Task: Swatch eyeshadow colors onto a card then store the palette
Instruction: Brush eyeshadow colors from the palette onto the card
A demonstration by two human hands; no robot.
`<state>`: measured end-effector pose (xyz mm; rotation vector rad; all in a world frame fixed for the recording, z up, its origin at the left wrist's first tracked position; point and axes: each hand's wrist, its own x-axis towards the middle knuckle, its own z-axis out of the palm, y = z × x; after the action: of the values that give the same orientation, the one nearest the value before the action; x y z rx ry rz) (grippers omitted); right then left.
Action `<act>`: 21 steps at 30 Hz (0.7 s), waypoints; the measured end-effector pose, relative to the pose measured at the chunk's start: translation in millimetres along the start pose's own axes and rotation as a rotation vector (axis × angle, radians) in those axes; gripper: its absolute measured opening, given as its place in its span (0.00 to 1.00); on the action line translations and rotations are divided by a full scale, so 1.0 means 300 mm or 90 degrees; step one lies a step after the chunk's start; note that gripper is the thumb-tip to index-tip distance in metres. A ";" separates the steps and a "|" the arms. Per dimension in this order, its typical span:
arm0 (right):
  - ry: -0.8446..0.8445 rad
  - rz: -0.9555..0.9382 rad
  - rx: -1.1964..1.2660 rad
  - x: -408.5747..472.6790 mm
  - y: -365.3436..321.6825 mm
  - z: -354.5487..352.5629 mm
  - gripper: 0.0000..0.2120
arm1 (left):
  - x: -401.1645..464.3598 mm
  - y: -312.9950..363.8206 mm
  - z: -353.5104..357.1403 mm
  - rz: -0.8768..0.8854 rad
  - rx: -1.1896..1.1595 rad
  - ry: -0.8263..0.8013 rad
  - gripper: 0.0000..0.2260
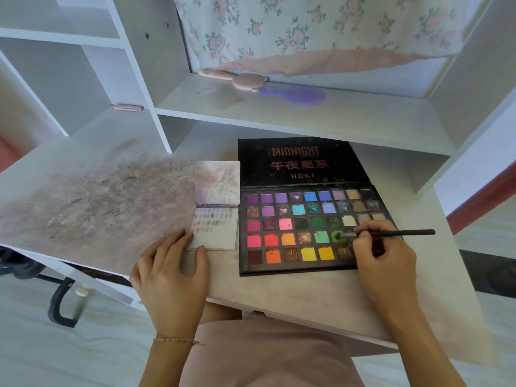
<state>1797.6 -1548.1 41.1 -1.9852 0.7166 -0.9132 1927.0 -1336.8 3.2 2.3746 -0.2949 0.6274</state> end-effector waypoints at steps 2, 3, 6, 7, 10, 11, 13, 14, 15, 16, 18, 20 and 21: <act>-0.014 -0.004 -0.012 0.002 0.001 0.002 0.08 | -0.001 -0.002 0.000 -0.001 0.000 -0.001 0.17; -0.017 -0.004 -0.014 0.003 -0.002 0.003 0.07 | -0.002 -0.003 0.000 -0.002 -0.001 -0.002 0.17; 0.000 0.002 0.002 0.004 -0.007 0.002 0.08 | 0.000 -0.001 -0.001 -0.005 -0.001 -0.008 0.17; 0.002 0.000 0.010 0.003 -0.008 0.001 0.09 | 0.000 0.000 -0.002 -0.007 -0.001 -0.010 0.17; -0.010 -0.015 0.036 0.001 -0.014 0.004 0.10 | -0.001 0.000 -0.004 -0.012 0.000 -0.012 0.18; -0.017 -0.018 0.048 0.000 -0.018 0.009 0.09 | -0.001 0.000 -0.005 -0.012 0.001 -0.012 0.18; -0.040 -0.024 0.075 -0.002 -0.029 0.025 0.09 | 0.000 -0.001 -0.004 -0.008 0.003 -0.014 0.18; -0.056 -0.030 0.085 -0.005 -0.036 0.036 0.09 | 0.001 -0.002 -0.003 -0.004 0.005 -0.015 0.18; -0.074 -0.038 0.091 -0.009 -0.045 0.051 0.10 | 0.001 -0.004 -0.002 0.001 0.006 -0.015 0.18; -0.093 -0.045 0.095 -0.013 -0.056 0.068 0.10 | 0.002 -0.006 -0.001 0.006 0.007 -0.013 0.17; -0.125 -0.052 0.105 -0.020 -0.080 0.107 0.09 | 0.002 -0.009 0.000 0.010 0.007 -0.010 0.17; -0.147 -0.062 0.119 -0.026 -0.106 0.151 0.07 | 0.002 -0.009 0.000 0.007 0.008 -0.007 0.17; -0.158 -0.066 0.129 -0.028 -0.118 0.173 0.08 | 0.002 -0.006 -0.001 0.003 0.008 -0.005 0.17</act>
<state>1839.8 -1501.2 47.5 -1.9228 0.3695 -0.7489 1928.2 -1335.3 2.7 2.3890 -0.3012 0.6242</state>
